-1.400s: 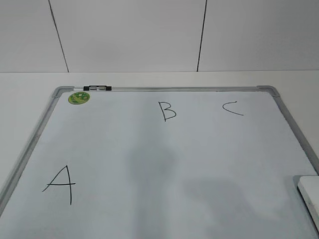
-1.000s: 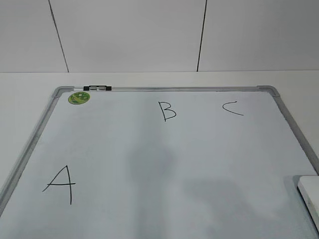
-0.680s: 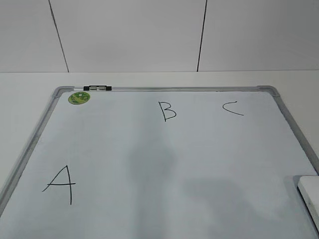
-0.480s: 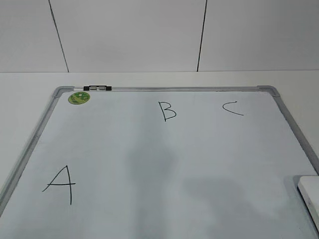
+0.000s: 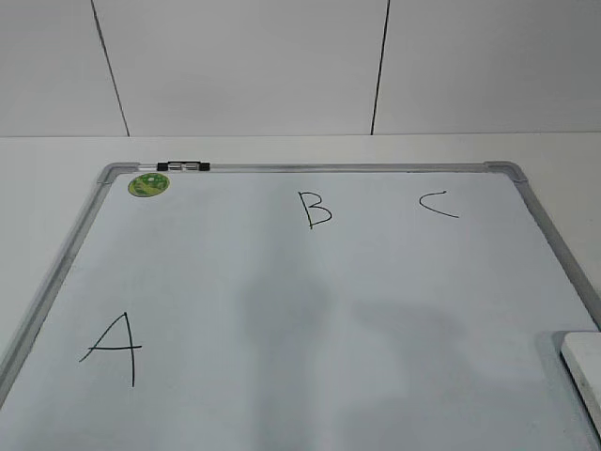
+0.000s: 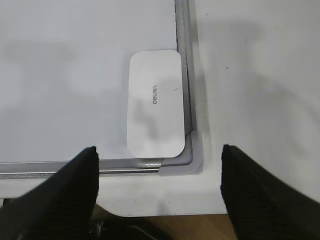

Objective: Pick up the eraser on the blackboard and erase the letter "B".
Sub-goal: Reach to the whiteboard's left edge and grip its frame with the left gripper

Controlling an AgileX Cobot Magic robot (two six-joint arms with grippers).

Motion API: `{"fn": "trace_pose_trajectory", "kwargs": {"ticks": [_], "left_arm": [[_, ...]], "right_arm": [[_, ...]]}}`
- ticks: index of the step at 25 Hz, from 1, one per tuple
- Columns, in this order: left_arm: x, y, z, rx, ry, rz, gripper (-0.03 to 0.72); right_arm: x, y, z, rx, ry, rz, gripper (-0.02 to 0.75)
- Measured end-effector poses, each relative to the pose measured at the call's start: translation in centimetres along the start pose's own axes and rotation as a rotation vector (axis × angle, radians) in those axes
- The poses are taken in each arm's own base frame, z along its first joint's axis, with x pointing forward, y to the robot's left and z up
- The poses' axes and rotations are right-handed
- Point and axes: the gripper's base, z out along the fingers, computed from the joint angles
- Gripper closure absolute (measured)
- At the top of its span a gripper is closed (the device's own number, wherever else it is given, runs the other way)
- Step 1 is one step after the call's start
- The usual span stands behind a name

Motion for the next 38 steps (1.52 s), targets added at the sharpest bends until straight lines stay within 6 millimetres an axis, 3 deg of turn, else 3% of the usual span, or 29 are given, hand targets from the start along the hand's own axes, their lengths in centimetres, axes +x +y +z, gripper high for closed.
{"fn": "trace_pose_trajectory", "kwargs": {"ticks": [9, 22, 26, 32, 38], "left_arm": [[-0.9, 0.0, 1.1, -0.002, 0.084, -0.005, 0.450], [-7.7, -0.1, 7.2, 0.013, 0.492, -0.120, 0.450], [-10.0, 0.1, 10.3, 0.000, 0.590, -0.126, 0.449], [-12.9, 0.7, 16.7, -0.035, 0.719, -0.112, 0.449], [-14.7, 1.2, 22.9, -0.057, 0.798, -0.097, 0.449]], "right_arm": [[-3.6, 0.2, 1.6, 0.006, 0.246, 0.057, 0.154], [-8.6, 0.4, 5.0, 0.029, 0.445, 0.105, 0.154], [-9.2, 0.4, 6.0, 0.034, 0.489, 0.108, 0.154], [-9.3, 0.3, 6.5, 0.040, 0.508, 0.107, 0.154], [-9.4, 0.1, 6.5, 0.056, 0.507, 0.096, 0.154]]}}
